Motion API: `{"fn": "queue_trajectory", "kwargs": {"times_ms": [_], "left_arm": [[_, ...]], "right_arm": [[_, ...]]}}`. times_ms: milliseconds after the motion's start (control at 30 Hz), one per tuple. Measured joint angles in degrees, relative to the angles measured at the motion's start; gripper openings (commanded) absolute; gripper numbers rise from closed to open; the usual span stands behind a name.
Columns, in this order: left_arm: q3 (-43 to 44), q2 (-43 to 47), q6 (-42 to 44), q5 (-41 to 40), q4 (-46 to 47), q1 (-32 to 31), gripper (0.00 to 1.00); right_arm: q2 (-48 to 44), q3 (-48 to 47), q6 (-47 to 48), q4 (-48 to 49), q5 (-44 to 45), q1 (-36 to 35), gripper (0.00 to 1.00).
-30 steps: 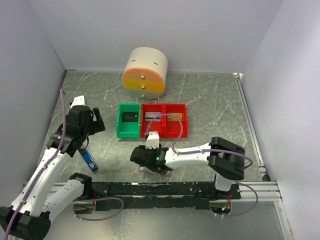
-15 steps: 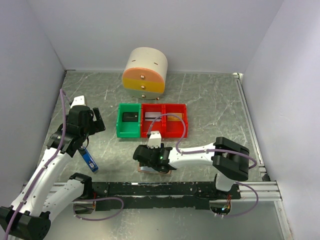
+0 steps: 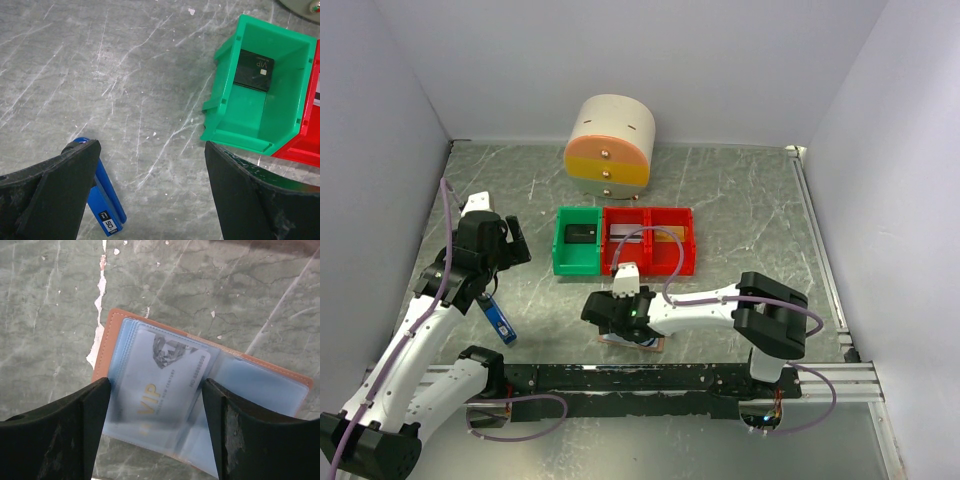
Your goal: Take the credit cards out of the card holder
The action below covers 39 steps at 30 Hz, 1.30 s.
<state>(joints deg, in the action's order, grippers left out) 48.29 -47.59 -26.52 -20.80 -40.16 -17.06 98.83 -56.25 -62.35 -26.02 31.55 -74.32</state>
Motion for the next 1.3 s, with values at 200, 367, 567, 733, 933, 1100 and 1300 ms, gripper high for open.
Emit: {"fn": "queue_trajectory", "kwargs": {"times_ms": [200, 367, 567, 733, 933, 1100, 1300], "left_arm": [[0.00, -0.11, 0.02, 0.00, 0.00, -0.02, 0.97], [0.00, -0.11, 0.07, 0.33, 0.00, 0.00, 0.97], [-1.40, 0.81, 0.24, 13.57, 3.65, 0.00, 0.96], [-8.72, 3.10, -3.41, 30.23, 10.80, -1.14, 0.97], [-17.07, 5.07, -9.84, 36.72, 17.51, -10.03, 0.90], [-22.01, 5.03, -15.37, 34.36, 19.65, -17.90, 0.83], [-30.03, 5.88, -22.12, 31.04, 21.00, -21.86, 0.78]], "right_arm": [[0.28, -0.17, -0.39, 0.61, -0.22, 0.02, 0.62], [-1.60, 2.78, 0.17, 4.70, -1.16, 0.37, 0.59], [-4.76, 6.71, 1.88, 9.40, -4.22, 1.66, 0.58], [-5.97, 8.35, 4.46, 11.74, -6.25, 2.01, 0.58], [-6.78, 9.49, 6.58, 13.99, -8.46, 2.32, 0.59], [-7.32, 10.08, 8.13, 15.12, -10.01, 2.32, 0.61], [-7.50, 10.08, 9.38, 15.10, -11.26, 2.32, 0.64]]}}
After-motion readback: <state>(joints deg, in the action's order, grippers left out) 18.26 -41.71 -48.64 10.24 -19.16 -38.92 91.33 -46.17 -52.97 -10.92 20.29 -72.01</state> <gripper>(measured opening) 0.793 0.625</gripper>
